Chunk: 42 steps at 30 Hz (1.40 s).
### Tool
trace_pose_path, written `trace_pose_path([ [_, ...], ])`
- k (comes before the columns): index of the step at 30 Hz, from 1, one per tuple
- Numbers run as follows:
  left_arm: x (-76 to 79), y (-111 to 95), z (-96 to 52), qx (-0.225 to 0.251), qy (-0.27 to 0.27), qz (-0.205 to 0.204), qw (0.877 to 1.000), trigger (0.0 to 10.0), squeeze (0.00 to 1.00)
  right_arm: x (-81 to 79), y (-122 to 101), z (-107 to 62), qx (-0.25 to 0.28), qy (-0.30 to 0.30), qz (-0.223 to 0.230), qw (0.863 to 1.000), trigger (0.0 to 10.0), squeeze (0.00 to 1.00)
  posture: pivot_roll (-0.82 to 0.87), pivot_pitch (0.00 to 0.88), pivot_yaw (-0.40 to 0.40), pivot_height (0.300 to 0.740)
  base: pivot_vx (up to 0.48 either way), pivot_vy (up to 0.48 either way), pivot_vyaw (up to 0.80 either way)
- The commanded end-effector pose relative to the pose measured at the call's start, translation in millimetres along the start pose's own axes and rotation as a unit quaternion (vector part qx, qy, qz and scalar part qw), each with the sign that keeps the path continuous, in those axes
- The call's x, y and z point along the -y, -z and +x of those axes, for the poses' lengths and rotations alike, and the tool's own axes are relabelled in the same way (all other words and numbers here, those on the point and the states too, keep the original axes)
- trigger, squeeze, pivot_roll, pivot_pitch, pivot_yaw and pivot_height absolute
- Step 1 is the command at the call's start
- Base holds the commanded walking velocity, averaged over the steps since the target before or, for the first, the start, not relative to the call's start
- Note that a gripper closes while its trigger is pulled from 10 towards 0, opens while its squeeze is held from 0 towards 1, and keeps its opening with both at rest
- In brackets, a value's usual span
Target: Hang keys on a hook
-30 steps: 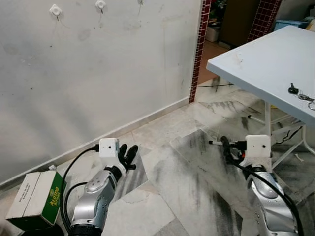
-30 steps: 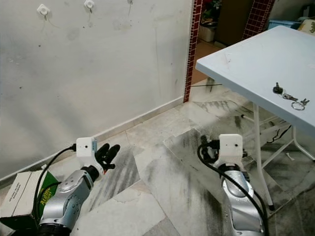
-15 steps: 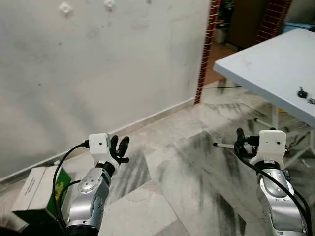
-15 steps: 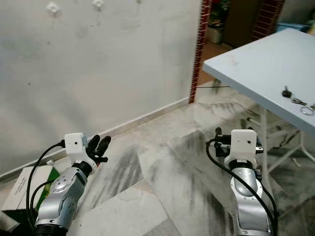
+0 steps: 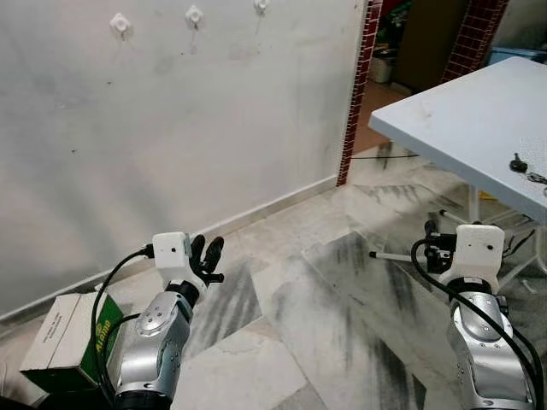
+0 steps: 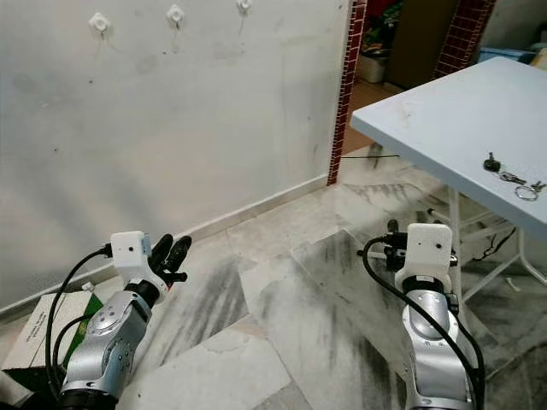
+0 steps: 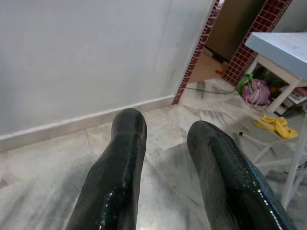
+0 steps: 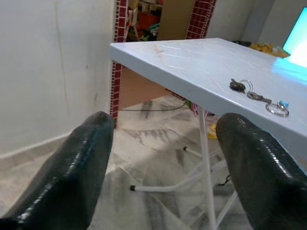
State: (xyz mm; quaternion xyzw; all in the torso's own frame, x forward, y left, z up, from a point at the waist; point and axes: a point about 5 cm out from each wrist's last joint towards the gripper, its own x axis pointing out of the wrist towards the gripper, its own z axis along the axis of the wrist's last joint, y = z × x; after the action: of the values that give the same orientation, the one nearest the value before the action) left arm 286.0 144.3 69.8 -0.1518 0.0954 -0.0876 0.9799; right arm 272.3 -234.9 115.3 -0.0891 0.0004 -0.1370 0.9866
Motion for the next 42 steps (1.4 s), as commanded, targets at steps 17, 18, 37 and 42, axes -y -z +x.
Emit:
trace_pose_path([
  [17,10.1,4.1,1.1,-0.024,0.046,-0.010,0.999,10.0,0.00,4.1,9.5,-5.9,-0.035,0.009,0.014,0.999,10.0,1.00,-0.11,0.000,0.086,0.740,0.000,0.000,-0.41],
  [18,10.2,4.6,1.0,-0.026,0.046,-0.009,0.999,10.0,0.00,3.7,9.6,-6.5,-0.036,0.007,0.014,0.999,10.0,1.00,-0.11,0.000,0.086,0.740,0.000,0.000,0.00],
  [37,10.7,8.1,-0.2,-0.038,0.054,0.002,0.998,10.0,0.00,-0.4,12.1,-8.4,-0.044,-0.007,0.017,0.999,10.0,0.00,-0.12,0.000,0.087,0.740,0.172,0.000,0.00],
  [42,11.9,9.2,-0.6,-0.039,0.055,0.002,0.998,10.0,0.00,-0.9,14.3,-9.0,-0.050,-0.009,0.013,0.999,10.0,0.00,-0.12,0.000,0.087,0.740,0.250,0.000,-0.38],
])
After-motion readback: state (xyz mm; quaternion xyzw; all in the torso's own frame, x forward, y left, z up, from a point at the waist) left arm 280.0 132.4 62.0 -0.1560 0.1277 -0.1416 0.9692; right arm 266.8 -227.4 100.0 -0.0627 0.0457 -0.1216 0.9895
